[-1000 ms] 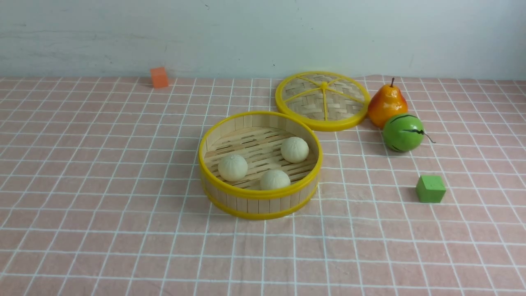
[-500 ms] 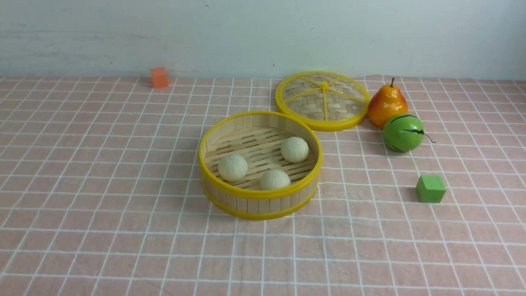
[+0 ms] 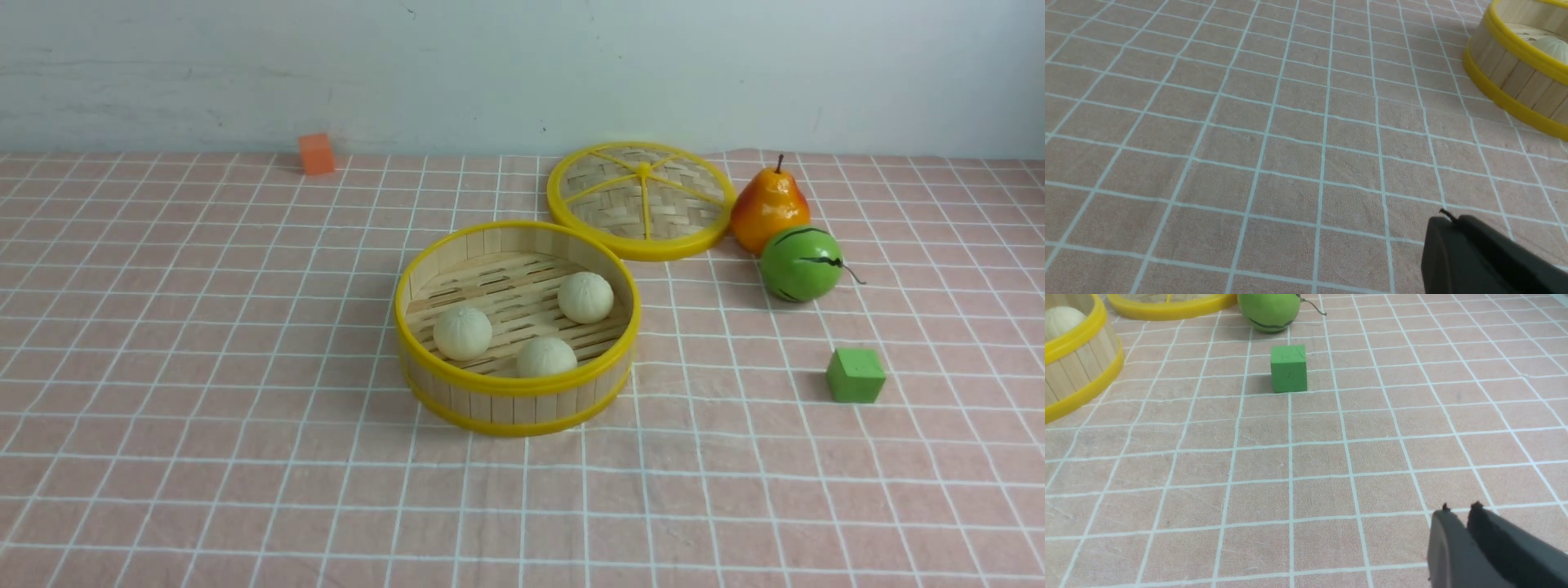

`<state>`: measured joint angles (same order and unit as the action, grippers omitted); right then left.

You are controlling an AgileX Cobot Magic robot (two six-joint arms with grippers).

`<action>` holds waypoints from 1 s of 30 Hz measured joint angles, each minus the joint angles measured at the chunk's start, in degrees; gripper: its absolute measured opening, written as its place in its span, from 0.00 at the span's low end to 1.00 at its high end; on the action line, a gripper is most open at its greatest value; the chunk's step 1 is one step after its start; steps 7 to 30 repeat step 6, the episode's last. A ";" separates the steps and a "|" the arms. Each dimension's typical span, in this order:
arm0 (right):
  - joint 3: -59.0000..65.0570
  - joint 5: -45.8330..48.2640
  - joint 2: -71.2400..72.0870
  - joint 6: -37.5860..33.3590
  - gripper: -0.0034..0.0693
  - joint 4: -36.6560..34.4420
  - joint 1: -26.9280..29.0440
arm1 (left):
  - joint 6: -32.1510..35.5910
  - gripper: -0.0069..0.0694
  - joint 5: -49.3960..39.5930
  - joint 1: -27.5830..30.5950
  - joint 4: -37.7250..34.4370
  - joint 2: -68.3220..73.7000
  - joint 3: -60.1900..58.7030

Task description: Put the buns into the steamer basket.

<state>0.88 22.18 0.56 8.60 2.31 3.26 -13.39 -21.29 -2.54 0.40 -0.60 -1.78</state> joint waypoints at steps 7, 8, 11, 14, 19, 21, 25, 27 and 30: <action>0.00 0.00 0.00 0.00 0.16 0.00 0.00 | 0.00 0.09 0.00 0.00 0.00 0.00 0.00; 0.00 0.00 0.00 0.00 0.16 0.00 0.00 | 0.00 0.09 0.00 0.00 0.00 0.00 0.00; 0.00 0.00 0.00 0.00 0.16 0.00 0.00 | 0.00 0.09 0.00 0.00 0.00 0.00 0.00; 0.00 0.00 0.00 0.00 0.16 0.00 0.00 | 0.00 0.09 0.00 0.00 0.00 0.00 0.00; 0.00 0.00 0.00 0.00 0.16 0.00 0.00 | 0.00 0.09 0.00 0.00 0.00 0.00 0.00; 0.00 0.00 0.00 0.00 0.16 0.00 0.00 | 0.00 0.09 0.00 0.00 0.00 0.00 0.00; 0.00 0.00 0.00 0.00 0.16 0.00 0.00 | 0.00 0.09 0.00 0.00 0.00 0.00 0.00; 0.00 0.00 0.00 0.00 0.16 0.00 0.00 | 0.00 0.09 0.00 0.00 0.00 0.00 0.00; 0.00 0.00 0.00 0.00 0.16 0.00 0.00 | 0.00 0.09 0.00 0.00 0.00 0.00 0.00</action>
